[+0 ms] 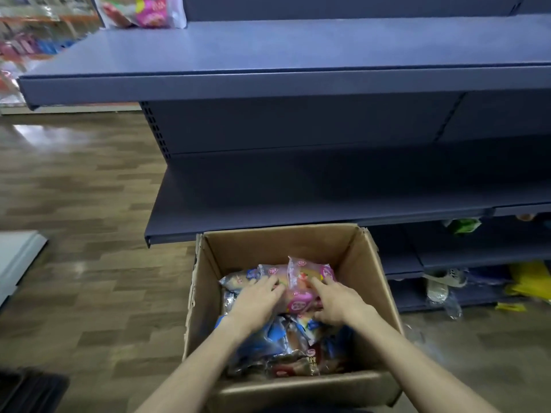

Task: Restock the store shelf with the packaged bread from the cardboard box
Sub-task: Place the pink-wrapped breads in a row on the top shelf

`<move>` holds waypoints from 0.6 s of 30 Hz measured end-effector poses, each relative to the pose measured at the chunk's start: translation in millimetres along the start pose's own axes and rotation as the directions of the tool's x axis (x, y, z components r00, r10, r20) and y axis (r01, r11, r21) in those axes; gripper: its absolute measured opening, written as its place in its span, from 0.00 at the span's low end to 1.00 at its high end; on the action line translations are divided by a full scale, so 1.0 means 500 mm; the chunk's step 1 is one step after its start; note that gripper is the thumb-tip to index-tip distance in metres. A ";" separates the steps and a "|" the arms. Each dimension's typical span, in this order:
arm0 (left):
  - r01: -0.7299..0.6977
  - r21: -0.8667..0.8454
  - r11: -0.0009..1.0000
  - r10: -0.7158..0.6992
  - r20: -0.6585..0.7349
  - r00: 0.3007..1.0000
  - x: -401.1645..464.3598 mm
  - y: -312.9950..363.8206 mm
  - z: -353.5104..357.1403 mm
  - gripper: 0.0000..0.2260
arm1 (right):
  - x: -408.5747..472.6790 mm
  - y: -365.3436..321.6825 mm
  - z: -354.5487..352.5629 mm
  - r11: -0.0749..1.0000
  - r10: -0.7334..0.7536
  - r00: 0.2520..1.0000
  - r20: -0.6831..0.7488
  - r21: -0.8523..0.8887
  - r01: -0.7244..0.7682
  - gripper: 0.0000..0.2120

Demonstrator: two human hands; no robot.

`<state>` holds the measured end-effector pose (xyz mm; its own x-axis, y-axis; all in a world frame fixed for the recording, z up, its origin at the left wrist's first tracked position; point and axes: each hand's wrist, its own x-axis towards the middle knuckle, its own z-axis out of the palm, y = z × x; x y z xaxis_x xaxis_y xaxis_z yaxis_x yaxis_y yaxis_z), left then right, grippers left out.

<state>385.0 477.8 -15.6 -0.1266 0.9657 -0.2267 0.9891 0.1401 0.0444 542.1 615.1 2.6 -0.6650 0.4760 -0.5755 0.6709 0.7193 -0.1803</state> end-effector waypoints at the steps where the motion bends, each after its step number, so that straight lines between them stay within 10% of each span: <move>1: -0.008 0.013 1.000 0.008 -0.012 1.000 0.006 0.008 0.007 0.23 | 0.001 0.005 0.002 1.000 0.007 1.000 0.006 0.002 -0.007 0.43; 18: 0.112 0.101 0.989 -0.119 0.068 0.990 0.053 0.035 0.028 0.29 | 0.015 0.032 0.035 1.000 -0.004 1.000 0.006 0.018 0.003 0.42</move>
<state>399.7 502.9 -34.6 -0.2383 0.9248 -0.2964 0.9712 0.2247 -0.0798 553.7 621.2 -18.7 -0.6655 0.4706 -0.5793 0.6743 0.7118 -0.1964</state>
